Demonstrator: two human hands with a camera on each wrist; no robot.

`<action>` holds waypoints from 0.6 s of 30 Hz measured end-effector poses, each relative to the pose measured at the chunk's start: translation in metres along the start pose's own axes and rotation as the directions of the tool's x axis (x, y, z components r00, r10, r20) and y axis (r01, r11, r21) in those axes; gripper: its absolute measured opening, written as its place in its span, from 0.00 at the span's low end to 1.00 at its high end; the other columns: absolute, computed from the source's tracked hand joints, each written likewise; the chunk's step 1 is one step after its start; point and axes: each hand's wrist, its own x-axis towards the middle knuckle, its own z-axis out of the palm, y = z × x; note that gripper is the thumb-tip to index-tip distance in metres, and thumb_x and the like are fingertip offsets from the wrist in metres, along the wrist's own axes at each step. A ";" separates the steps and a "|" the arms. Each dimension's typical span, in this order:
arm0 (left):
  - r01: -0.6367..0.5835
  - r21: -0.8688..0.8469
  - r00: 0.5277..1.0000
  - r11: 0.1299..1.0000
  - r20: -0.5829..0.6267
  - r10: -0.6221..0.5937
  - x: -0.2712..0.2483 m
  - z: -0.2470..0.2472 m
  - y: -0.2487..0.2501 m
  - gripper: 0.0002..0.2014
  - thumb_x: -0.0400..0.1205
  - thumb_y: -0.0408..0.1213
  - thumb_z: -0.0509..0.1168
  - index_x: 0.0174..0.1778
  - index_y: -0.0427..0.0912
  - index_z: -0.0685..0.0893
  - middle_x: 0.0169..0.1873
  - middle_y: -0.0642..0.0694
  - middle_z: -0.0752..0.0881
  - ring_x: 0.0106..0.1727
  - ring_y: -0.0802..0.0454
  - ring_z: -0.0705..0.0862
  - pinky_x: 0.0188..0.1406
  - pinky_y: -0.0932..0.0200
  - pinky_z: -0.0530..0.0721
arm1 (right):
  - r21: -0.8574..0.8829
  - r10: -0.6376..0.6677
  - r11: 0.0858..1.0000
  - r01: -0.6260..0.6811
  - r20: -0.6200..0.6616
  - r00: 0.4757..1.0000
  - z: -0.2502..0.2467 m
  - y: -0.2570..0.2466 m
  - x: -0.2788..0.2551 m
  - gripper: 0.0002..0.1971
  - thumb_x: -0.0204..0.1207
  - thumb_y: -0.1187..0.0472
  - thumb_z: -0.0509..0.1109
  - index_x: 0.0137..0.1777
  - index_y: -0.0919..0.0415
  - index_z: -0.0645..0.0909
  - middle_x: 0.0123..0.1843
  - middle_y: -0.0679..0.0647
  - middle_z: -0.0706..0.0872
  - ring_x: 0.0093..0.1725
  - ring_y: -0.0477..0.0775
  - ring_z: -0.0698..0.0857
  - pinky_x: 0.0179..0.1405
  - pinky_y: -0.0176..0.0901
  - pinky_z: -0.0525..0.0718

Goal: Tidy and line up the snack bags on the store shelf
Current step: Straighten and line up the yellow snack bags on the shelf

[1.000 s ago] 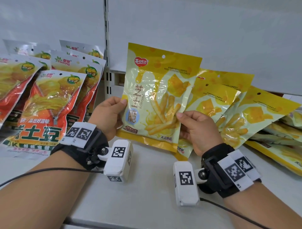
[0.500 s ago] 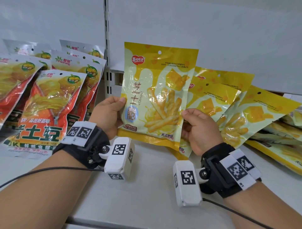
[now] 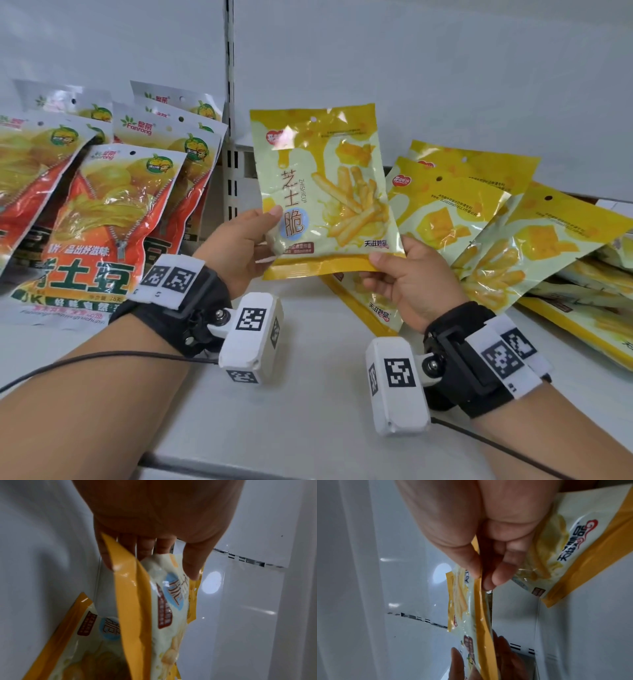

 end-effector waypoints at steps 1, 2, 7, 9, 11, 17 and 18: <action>0.020 0.050 0.998 0.999 0.051 -0.023 -0.001 0.000 -0.001 0.07 0.81 0.45 0.64 0.44 0.49 0.86 0.37 0.49 0.90 0.34 0.54 0.87 0.32 0.59 0.84 | 0.026 -0.002 1.000 0.002 -0.016 1.000 0.000 0.000 0.000 0.08 0.78 0.75 0.64 0.43 0.61 0.77 0.30 0.52 0.87 0.25 0.46 0.86 0.23 0.34 0.84; 0.030 0.101 0.995 0.994 0.090 -0.039 -0.002 0.000 -0.002 0.07 0.80 0.44 0.64 0.42 0.50 0.87 0.37 0.51 0.90 0.35 0.54 0.87 0.33 0.58 0.84 | 0.050 -0.004 0.999 0.005 -0.028 1.000 -0.001 -0.001 0.000 0.08 0.78 0.75 0.64 0.42 0.62 0.76 0.29 0.52 0.86 0.25 0.46 0.85 0.23 0.34 0.84; -0.007 0.110 0.997 0.994 0.074 -0.001 -0.001 0.000 -0.002 0.05 0.83 0.38 0.62 0.51 0.46 0.83 0.34 0.54 0.89 0.29 0.60 0.85 0.25 0.64 0.83 | 0.025 -0.017 1.000 0.015 0.055 0.998 0.000 0.000 -0.002 0.12 0.73 0.78 0.68 0.47 0.61 0.78 0.30 0.51 0.87 0.27 0.46 0.86 0.25 0.35 0.84; -0.028 0.149 0.999 0.988 0.040 0.022 -0.001 -0.001 -0.001 0.04 0.83 0.39 0.64 0.49 0.46 0.83 0.36 0.53 0.89 0.30 0.59 0.84 0.24 0.65 0.82 | -0.056 -0.017 0.998 0.022 0.078 0.997 0.000 0.002 -0.002 0.13 0.73 0.78 0.68 0.48 0.60 0.77 0.29 0.49 0.88 0.27 0.46 0.86 0.26 0.35 0.84; -0.069 0.272 0.998 0.960 0.009 0.070 0.000 -0.004 0.000 0.03 0.81 0.42 0.66 0.47 0.49 0.84 0.36 0.52 0.89 0.30 0.58 0.84 0.24 0.65 0.81 | -0.113 -0.027 0.993 0.034 0.066 0.997 -0.001 0.003 -0.002 0.14 0.73 0.78 0.69 0.48 0.58 0.77 0.28 0.49 0.88 0.27 0.46 0.86 0.26 0.35 0.84; -0.180 0.414 0.979 0.892 -0.015 0.205 0.003 -0.009 0.003 0.03 0.76 0.42 0.72 0.43 0.49 0.85 0.33 0.50 0.90 0.29 0.56 0.84 0.26 0.61 0.81 | -0.133 -0.071 0.988 0.076 0.048 0.996 -0.004 0.001 -0.001 0.14 0.72 0.78 0.69 0.49 0.58 0.78 0.29 0.47 0.88 0.27 0.45 0.85 0.22 0.34 0.81; -0.189 0.384 0.978 0.904 -0.005 0.207 0.003 -0.008 0.003 0.04 0.76 0.42 0.72 0.43 0.48 0.85 0.32 0.51 0.90 0.30 0.56 0.85 0.26 0.62 0.82 | -0.128 -0.078 0.988 0.083 0.047 0.996 -0.004 0.001 -0.001 0.14 0.72 0.78 0.69 0.49 0.58 0.78 0.29 0.47 0.88 0.27 0.45 0.85 0.22 0.34 0.81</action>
